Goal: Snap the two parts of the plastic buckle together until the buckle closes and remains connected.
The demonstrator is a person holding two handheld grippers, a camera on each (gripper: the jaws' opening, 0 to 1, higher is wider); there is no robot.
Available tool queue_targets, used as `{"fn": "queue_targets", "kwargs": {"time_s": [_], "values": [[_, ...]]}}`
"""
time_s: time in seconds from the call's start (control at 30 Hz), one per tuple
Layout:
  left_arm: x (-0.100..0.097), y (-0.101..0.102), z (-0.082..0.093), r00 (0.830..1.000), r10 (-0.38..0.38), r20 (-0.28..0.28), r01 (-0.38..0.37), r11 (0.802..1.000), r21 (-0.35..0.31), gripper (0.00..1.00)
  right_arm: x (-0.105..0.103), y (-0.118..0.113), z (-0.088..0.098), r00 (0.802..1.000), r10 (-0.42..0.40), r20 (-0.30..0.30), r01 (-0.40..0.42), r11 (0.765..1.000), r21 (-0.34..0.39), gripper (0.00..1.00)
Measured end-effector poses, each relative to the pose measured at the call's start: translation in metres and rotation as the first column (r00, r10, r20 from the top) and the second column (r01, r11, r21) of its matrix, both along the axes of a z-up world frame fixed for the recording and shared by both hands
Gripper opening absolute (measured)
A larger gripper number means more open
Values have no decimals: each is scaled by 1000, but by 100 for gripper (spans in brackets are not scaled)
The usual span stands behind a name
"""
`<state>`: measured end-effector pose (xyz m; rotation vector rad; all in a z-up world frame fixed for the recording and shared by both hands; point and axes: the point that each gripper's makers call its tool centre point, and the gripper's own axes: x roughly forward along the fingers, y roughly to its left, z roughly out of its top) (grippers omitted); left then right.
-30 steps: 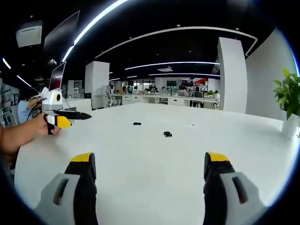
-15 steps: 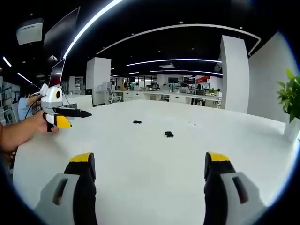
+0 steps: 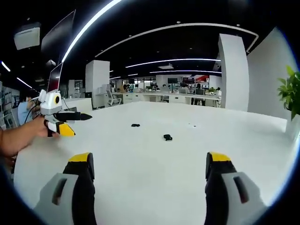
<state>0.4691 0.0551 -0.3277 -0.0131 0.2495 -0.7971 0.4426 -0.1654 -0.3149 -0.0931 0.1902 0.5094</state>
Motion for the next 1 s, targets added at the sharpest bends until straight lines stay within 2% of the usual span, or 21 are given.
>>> {"fn": "queue_targets", "kwargs": {"time_s": [0.2, 0.3, 0.37, 0.53, 0.83, 0.93, 1.0], "values": [[-1, -4, 1, 1000, -14, -6, 14, 1000, -1, 99, 1, -1, 1, 1000, 1, 4, -1, 1000, -4, 99], [1, -4, 5, 1000, 6, 2, -6, 1000, -3, 99, 3, -1, 3, 1000, 1, 4, -1, 1000, -9, 99], [0, -5, 6, 1000, 0, -23, -1, 1000, -11, 99, 4, -1, 8, 1000, 0, 11, 0, 1000, -10, 99], [-3, -7, 5, 1000, -5, -20, 5, 1000, -1, 99, 6, -1, 14, 1000, -2, 23, 2, 1000, -10, 99], [-6, -14, 8, 1000, -24, -21, 24, 1000, -14, 99, 7, -4, 11, 1000, -7, 19, 7, 1000, -3, 98], [-1, -13, 6, 998, -32, -48, 31, 999, -18, 92, 6, -4, 12, 1000, -9, 20, 9, 1000, -7, 98], [0, -12, 8, 999, -22, -34, 21, 1000, -15, 95, 7, -3, 12, 1000, -8, 20, 8, 1000, -8, 98]]}}
